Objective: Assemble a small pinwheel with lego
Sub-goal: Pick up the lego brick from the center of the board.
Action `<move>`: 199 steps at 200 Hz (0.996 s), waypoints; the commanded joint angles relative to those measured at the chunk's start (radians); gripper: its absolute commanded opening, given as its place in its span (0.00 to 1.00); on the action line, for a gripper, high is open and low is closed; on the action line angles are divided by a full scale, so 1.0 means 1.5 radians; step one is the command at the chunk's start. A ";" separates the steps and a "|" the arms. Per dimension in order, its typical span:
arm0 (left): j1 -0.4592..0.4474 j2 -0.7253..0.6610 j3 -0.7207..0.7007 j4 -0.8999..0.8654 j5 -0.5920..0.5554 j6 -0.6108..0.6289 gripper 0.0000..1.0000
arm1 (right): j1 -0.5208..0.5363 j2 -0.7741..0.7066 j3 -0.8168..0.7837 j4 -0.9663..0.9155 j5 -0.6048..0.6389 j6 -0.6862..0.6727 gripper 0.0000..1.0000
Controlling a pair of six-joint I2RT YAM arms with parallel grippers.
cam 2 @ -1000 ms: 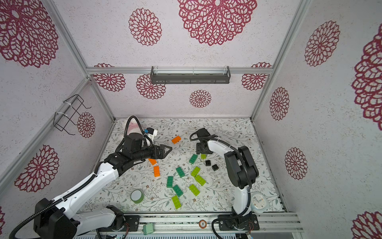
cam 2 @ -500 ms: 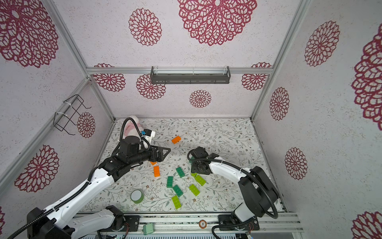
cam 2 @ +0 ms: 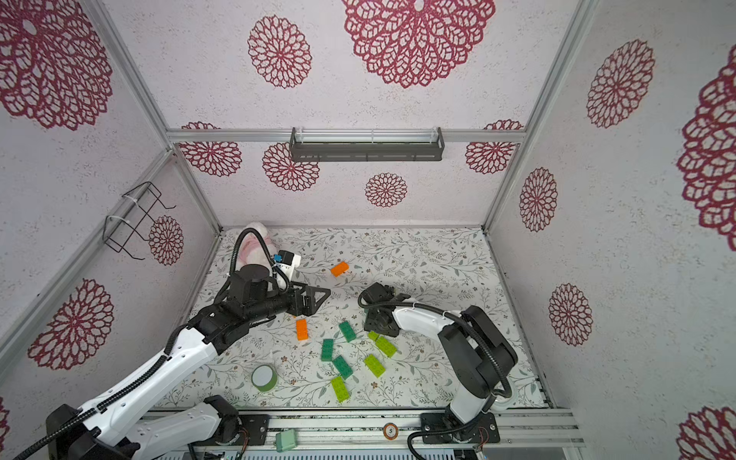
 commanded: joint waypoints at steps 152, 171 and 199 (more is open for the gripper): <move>-0.003 -0.001 -0.001 0.005 0.000 0.017 0.97 | 0.056 0.003 0.081 -0.069 0.107 -0.054 0.12; -0.003 -0.009 -0.003 0.009 0.004 0.018 0.97 | 0.052 -0.033 0.119 -0.097 0.112 -0.092 0.10; -0.003 -0.038 -0.020 0.039 0.006 0.018 0.97 | -0.002 -0.040 0.183 -0.104 0.090 -0.175 0.04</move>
